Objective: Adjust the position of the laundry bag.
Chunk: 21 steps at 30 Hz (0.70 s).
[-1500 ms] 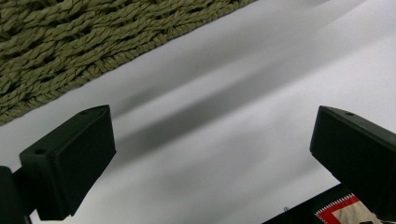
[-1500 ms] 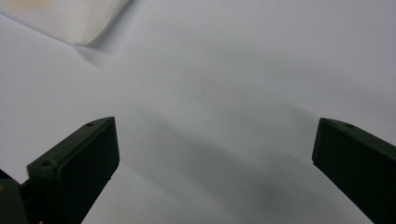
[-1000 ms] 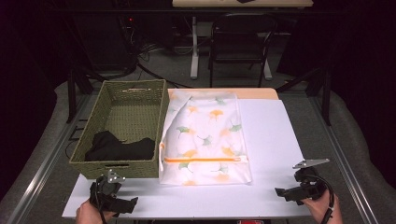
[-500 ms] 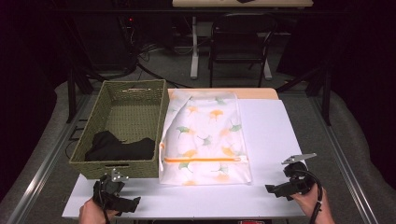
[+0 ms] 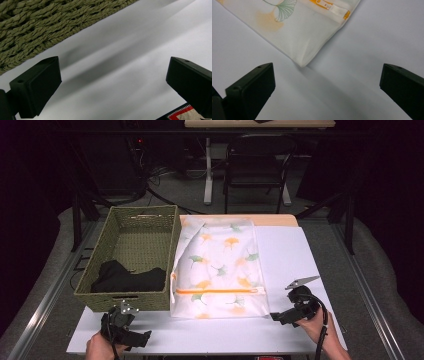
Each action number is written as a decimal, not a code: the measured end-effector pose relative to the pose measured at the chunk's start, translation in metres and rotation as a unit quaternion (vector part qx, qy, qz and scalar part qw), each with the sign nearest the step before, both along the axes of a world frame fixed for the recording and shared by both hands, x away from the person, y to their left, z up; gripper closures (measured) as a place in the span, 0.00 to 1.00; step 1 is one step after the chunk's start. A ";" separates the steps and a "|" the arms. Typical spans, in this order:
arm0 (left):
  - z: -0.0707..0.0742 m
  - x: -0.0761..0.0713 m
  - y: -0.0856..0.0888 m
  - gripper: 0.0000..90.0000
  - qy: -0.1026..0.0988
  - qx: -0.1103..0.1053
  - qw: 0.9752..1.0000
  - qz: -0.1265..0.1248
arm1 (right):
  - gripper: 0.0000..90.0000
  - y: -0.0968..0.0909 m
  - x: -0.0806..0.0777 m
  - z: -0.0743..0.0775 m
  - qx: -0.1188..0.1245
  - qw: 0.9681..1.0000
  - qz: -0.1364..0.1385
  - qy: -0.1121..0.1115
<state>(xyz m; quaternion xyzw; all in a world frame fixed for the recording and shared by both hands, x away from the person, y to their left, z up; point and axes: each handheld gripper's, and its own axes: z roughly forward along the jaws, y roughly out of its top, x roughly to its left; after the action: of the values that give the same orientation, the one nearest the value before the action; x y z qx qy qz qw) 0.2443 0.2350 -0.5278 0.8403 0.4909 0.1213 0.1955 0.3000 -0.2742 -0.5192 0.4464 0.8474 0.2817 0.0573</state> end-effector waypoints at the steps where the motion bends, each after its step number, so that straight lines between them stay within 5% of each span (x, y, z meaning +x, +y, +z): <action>1: 0.000 0.000 0.000 0.00 0.001 0.000 1.000 -0.001 | 0.00 0.003 0.001 0.000 -0.002 1.000 -0.001 0.003; 12: -0.001 0.000 0.000 0.00 0.001 0.003 1.000 -0.003 | 0.00 0.024 0.010 -0.001 -0.015 1.000 0.015 0.003; 21: -0.002 0.001 0.000 0.00 0.006 0.003 1.000 -0.003 | 0.16 0.037 0.021 -0.009 -0.022 1.000 0.018 0.012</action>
<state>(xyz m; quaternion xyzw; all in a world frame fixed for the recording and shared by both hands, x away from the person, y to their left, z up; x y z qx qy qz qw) 0.2451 0.2348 -0.5297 0.8431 0.4890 0.1176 0.1905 0.3210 -0.2368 -0.5277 0.4331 0.8617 0.2591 0.0520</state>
